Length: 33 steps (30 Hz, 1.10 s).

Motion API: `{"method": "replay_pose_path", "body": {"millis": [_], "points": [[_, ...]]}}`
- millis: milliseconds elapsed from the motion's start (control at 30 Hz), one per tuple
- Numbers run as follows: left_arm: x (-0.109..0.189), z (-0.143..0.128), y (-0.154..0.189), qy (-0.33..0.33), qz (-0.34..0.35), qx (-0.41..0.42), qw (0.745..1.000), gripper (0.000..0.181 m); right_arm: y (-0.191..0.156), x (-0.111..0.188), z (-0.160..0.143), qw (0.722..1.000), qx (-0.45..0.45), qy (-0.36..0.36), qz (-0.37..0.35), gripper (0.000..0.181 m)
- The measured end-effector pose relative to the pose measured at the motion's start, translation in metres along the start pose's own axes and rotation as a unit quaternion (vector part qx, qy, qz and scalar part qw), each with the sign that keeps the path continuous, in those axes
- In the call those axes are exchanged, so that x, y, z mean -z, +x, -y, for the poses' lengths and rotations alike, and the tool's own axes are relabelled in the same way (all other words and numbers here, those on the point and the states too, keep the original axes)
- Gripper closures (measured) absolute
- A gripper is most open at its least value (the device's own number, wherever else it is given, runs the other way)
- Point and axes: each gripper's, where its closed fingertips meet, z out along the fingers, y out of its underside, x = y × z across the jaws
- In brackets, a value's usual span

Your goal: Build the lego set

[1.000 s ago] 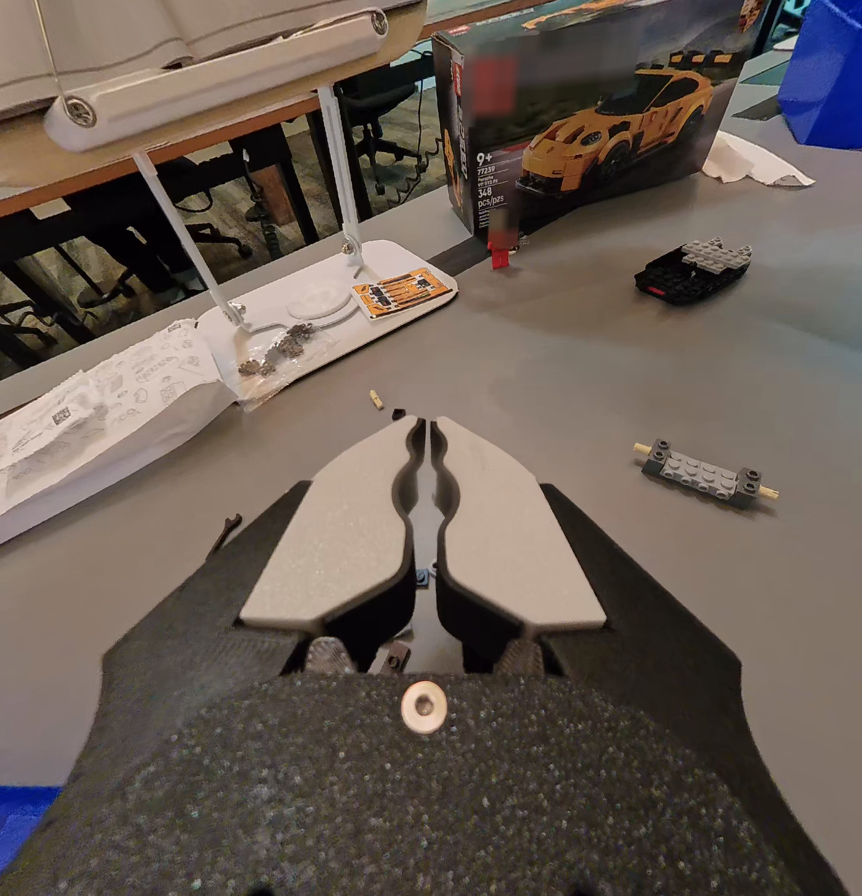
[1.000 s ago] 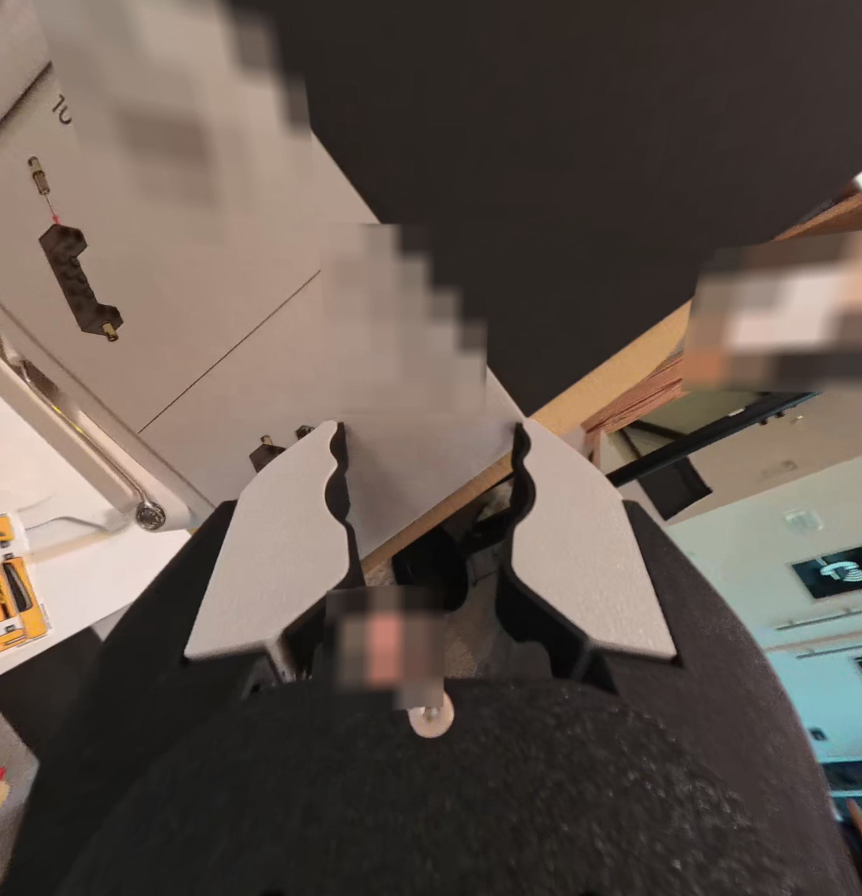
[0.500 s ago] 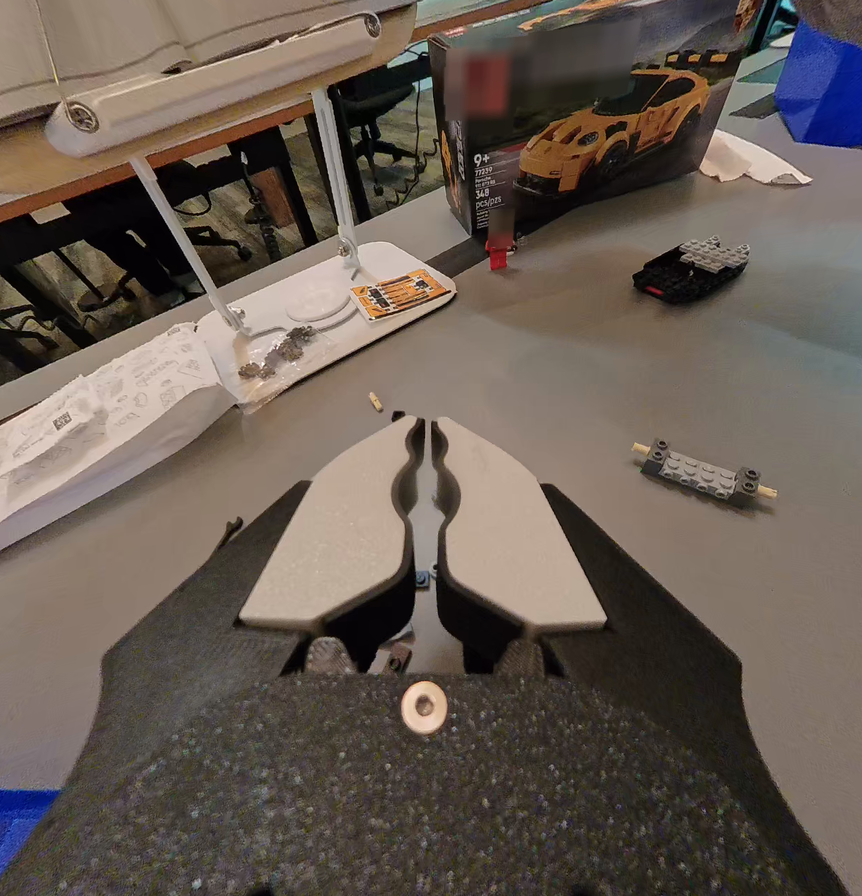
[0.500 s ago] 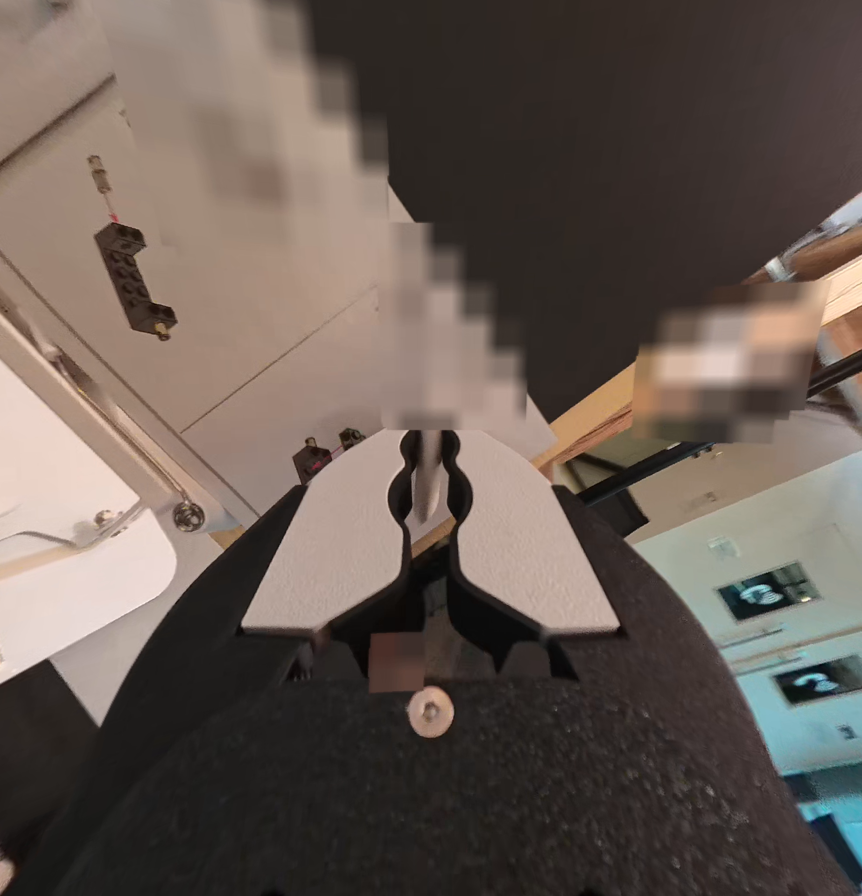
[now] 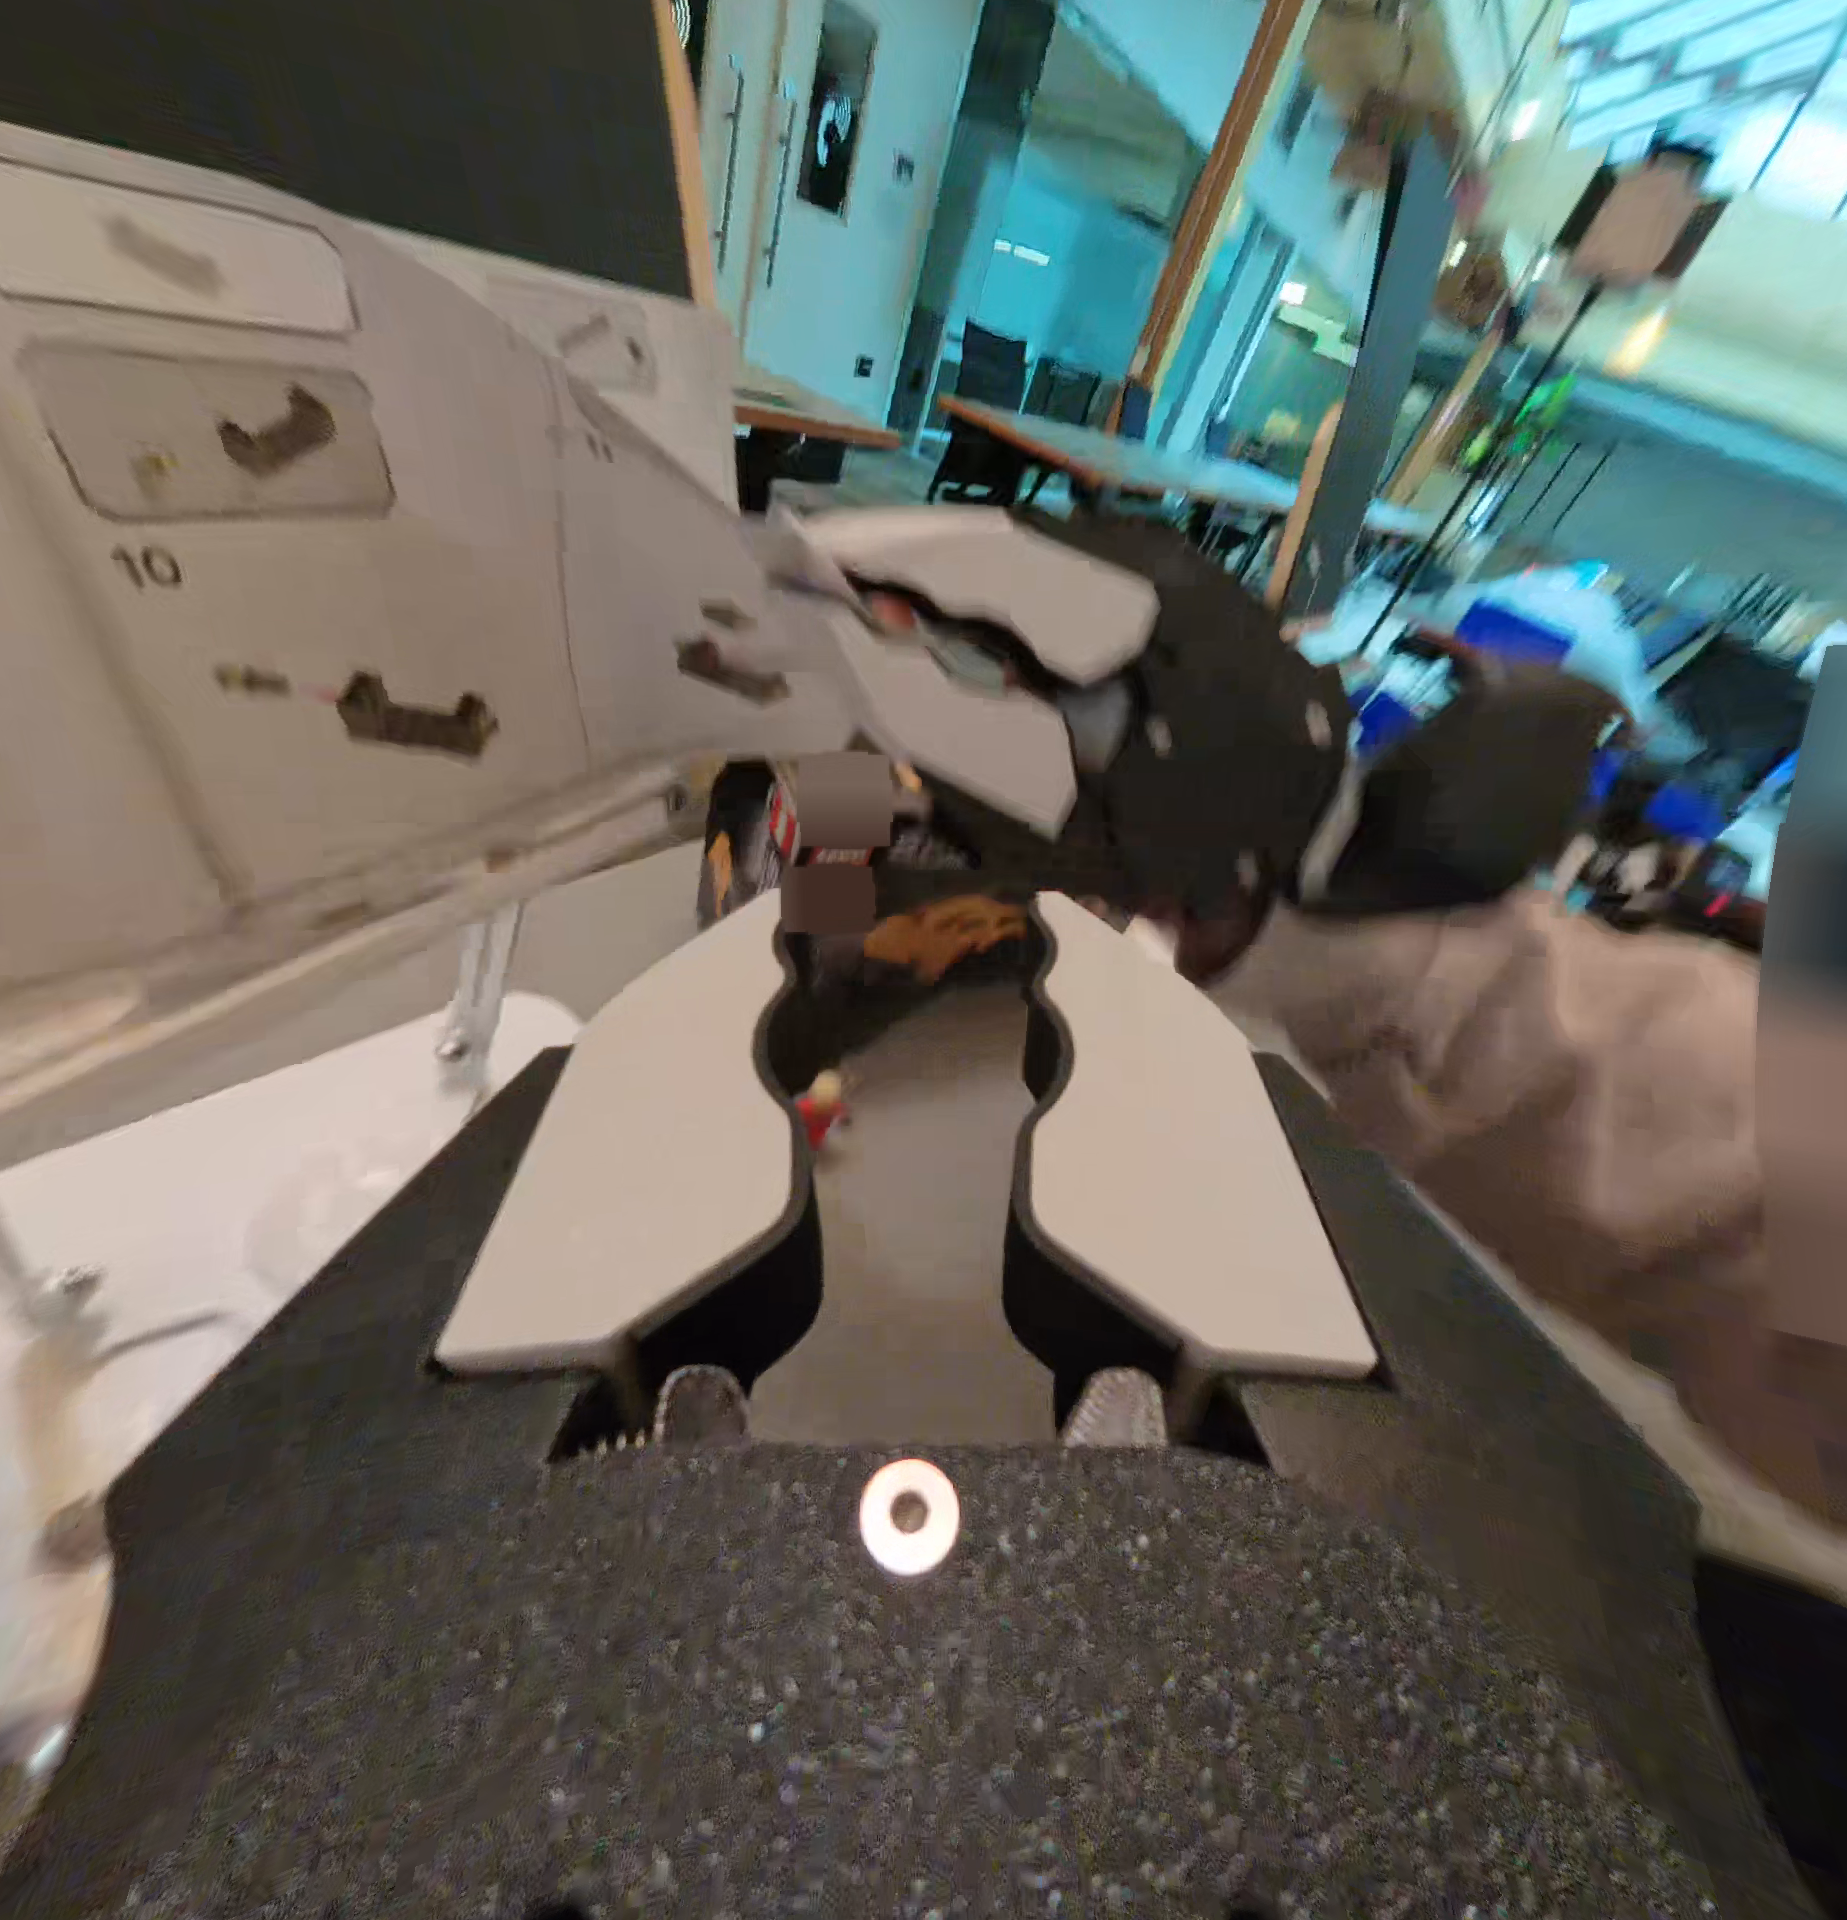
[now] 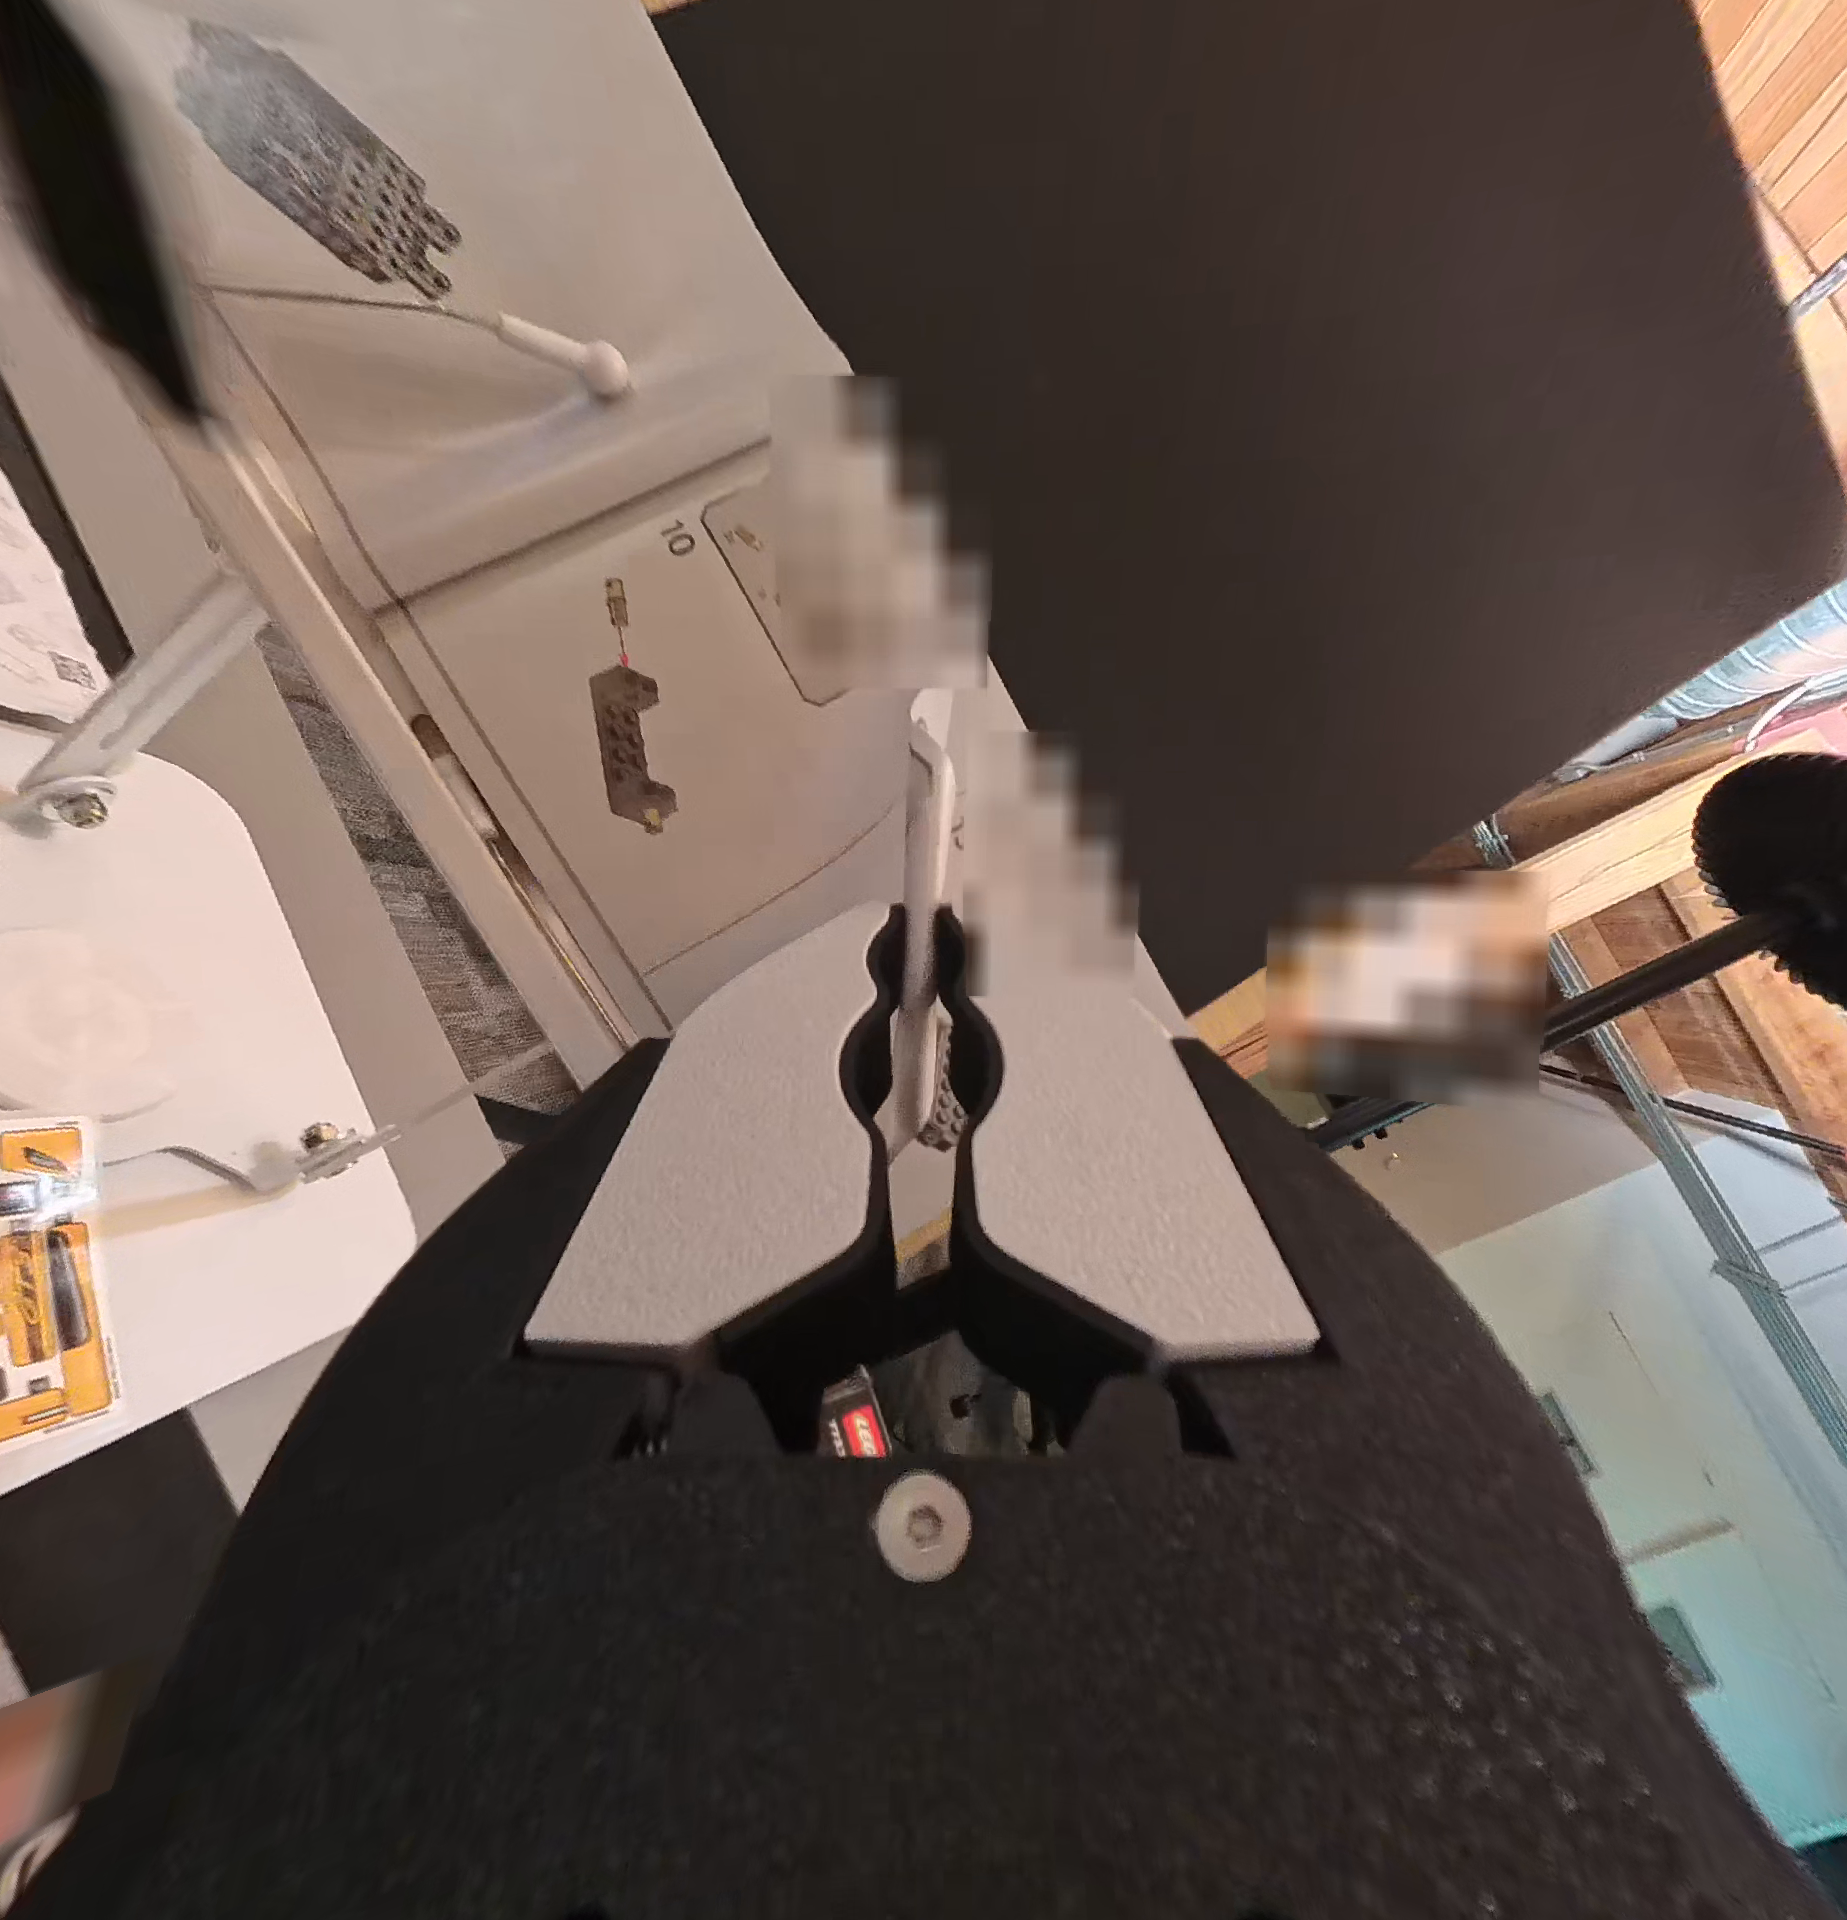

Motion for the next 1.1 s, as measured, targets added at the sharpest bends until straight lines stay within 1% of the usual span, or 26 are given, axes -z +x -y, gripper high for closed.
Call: {"method": "replay_pose_path", "body": {"millis": [67,133,167,233,267,333,367,467,533,567,600,700,767,833,900,933,1033,1100], "points": [[-0.024,0.024,-0.008,0.015,-0.04,0.089,0.995,0.137,-0.004,0.002,0.006,1.0,0.009,0.008,0.0,0.176],[-0.039,0.046,-0.014,0.035,-0.081,0.184,0.979,0.134,-0.009,0.004,0.011,1.0,0.014,0.014,0.006,0.176],[-0.046,0.052,-0.022,0.04,-0.078,0.208,0.974,0.134,-0.012,0.006,0.014,1.0,0.015,0.02,0.009,0.176],[-0.054,0.056,-0.035,0.047,-0.067,0.243,0.967,0.144,-0.019,0.008,0.018,0.999,0.015,0.026,0.019,0.176],[-0.058,0.054,-0.036,0.036,-0.07,0.25,0.965,0.152,-0.022,0.009,0.02,0.999,0.015,0.031,0.024,0.176],[-0.059,0.045,-0.039,0.007,-0.059,0.229,0.972,0.181,-0.027,0.014,0.025,0.998,0.007,0.04,0.038,0.175],[-0.056,0.044,-0.042,0.01,-0.047,0.214,0.976,0.181,-0.029,0.018,0.029,0.997,-0.007,0.048,0.052,0.173],[-0.039,0.045,-0.044,-0.005,-0.047,0.189,0.981,0.181,-0.032,0.036,0.046,0.983,-0.094,0.078,0.138,0.157],[-0.025,0.048,-0.042,-0.017,-0.063,0.175,0.982,0.181,-0.027,0.045,0.049,0.972,-0.135,0.076,0.179,0.138],[-0.018,0.05,-0.041,-0.025,-0.072,0.17,0.983,0.181,-0.028,0.048,0.047,0.969,-0.135,0.068,0.198,0.132],[-0.012,0.052,-0.04,-0.031,-0.078,0.163,0.983,0.181,-0.033,0.05,0.044,0.967,-0.121,0.06,0.215,0.132],[0.001,0.057,-0.038,-0.043,-0.087,0.138,0.986,0.181,-0.048,0.054,0.041,0.967,-0.075,0.053,0.237,0.133],[0.008,0.06,-0.038,-0.044,-0.087,0.131,0.987,0.181,-0.051,0.054,0.046,0.971,-0.07,0.051,0.224,0.133],[0.014,0.065,-0.037,-0.035,-0.093,0.139,0.985,0.181,-0.047,0.053,0.052,0.986,-0.033,0.052,0.156,0.134],[0.018,0.068,-0.036,-0.029,-0.093,0.143,0.985,0.181,-0.044,0.054,0.06,0.995,0.026,0.064,0.073,0.144],[0.019,0.07,-0.036,-0.027,-0.093,0.141,0.985,0.181,-0.044,0.055,0.064,0.995,0.058,0.071,0.038,0.148],[0.024,0.077,-0.038,-0.021,-0.096,0.152,0.983,0.181,-0.051,0.053,0.068,0.988,0.131,0.075,-0.014,0.145],[0.027,0.081,-0.041,-0.02,-0.098,0.161,0.982,0.181,-0.049,0.05,0.067,0.987,0.139,0.072,-0.045,0.141]]}}
